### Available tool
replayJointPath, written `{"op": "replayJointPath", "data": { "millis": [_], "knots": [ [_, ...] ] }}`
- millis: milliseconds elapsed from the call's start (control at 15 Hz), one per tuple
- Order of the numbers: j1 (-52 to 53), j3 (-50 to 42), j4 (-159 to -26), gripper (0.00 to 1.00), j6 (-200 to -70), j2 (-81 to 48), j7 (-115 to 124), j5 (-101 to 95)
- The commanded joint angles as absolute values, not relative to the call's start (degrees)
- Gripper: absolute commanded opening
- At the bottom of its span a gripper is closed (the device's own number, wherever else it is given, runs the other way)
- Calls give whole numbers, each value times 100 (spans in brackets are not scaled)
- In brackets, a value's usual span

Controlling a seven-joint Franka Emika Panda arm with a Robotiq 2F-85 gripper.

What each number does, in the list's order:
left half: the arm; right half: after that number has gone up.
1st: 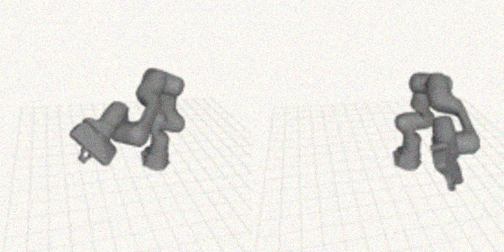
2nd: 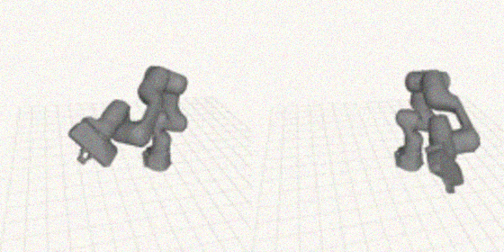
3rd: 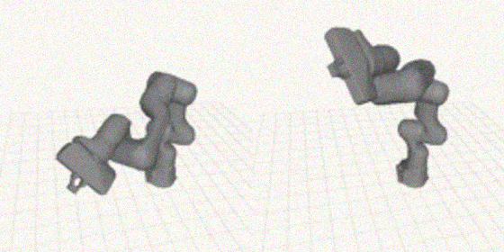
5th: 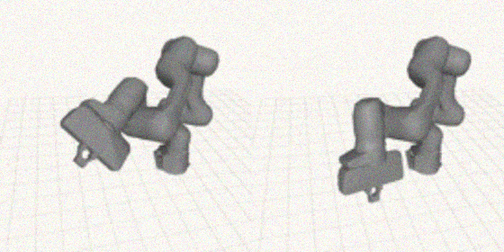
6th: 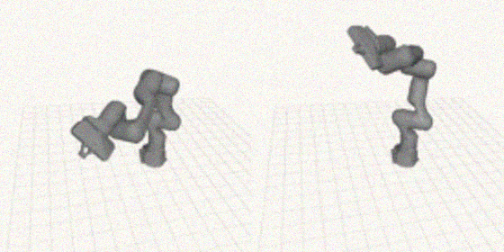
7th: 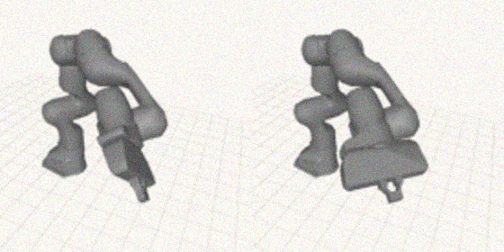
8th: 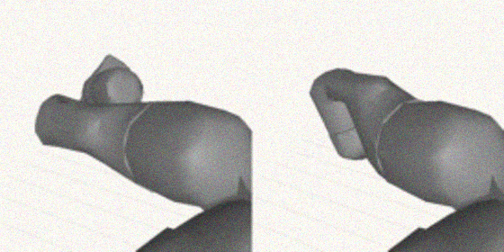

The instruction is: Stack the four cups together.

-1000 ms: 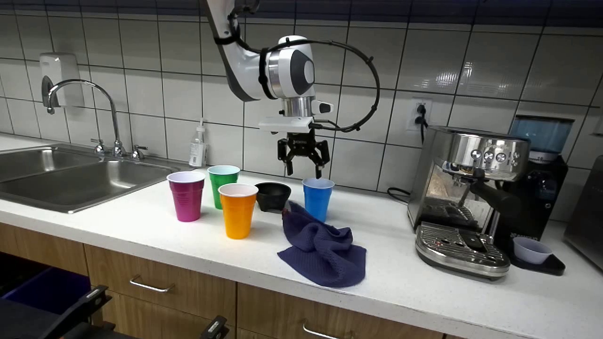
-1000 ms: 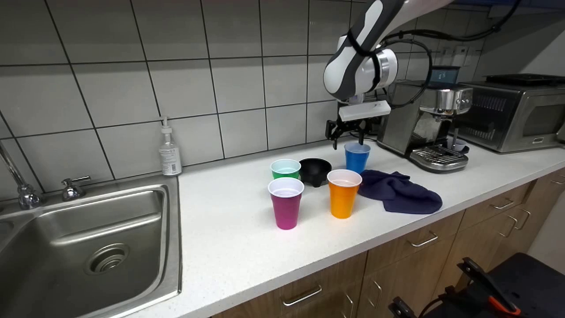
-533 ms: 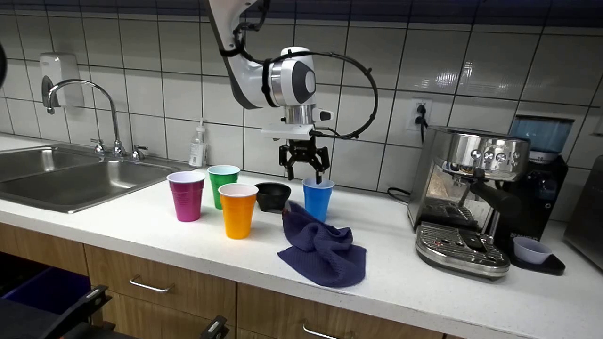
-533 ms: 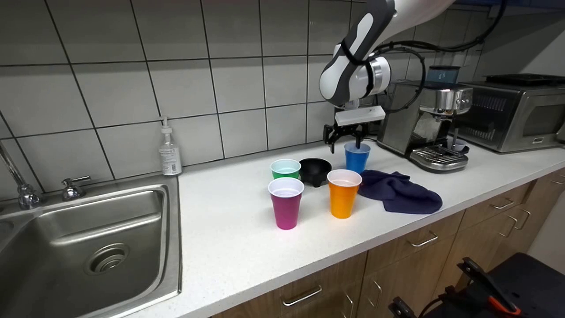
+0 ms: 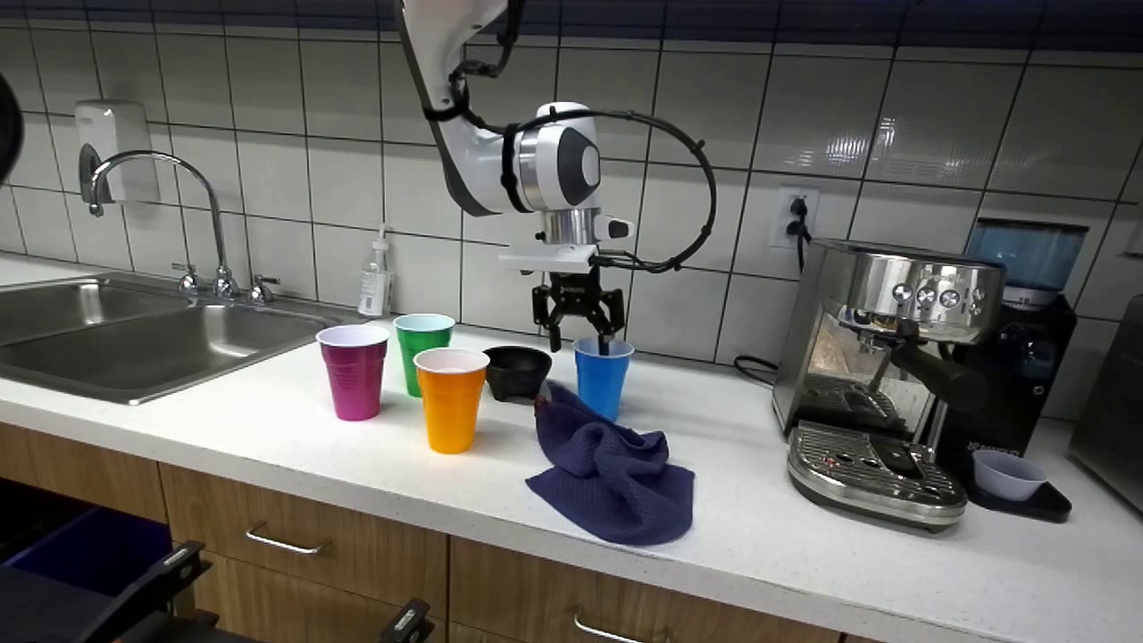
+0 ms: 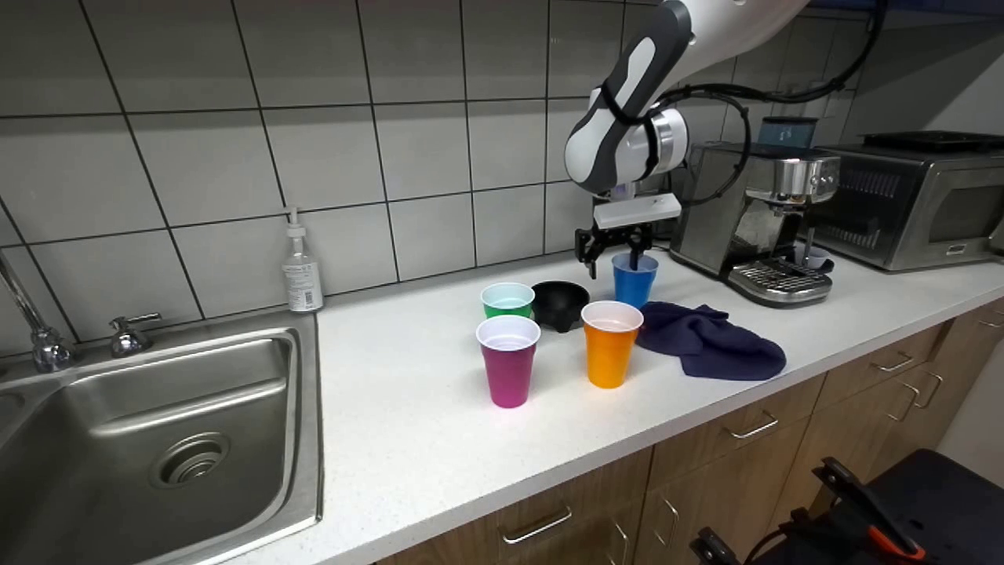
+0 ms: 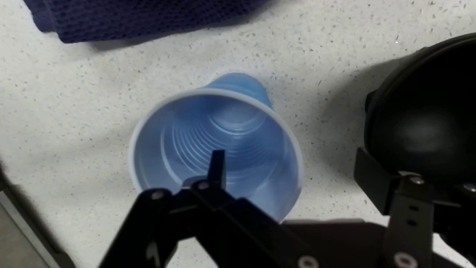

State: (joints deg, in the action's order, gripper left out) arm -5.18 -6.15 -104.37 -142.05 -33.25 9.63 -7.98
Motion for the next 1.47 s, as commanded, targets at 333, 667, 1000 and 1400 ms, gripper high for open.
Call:
{"op": "replayJointPath", "data": {
  "millis": [333,667,1000,1400],
  "knots": [
    [-465,-703,-10100,18,-13851,-3456,883,-683],
    [-458,-739,-10142,0,-13872,-3394,897,-704],
    [-494,-715,-10359,1,-13969,-3148,830,-675],
    [-551,-667,-10745,1,-14083,-2614,724,-608]
  ]
}}
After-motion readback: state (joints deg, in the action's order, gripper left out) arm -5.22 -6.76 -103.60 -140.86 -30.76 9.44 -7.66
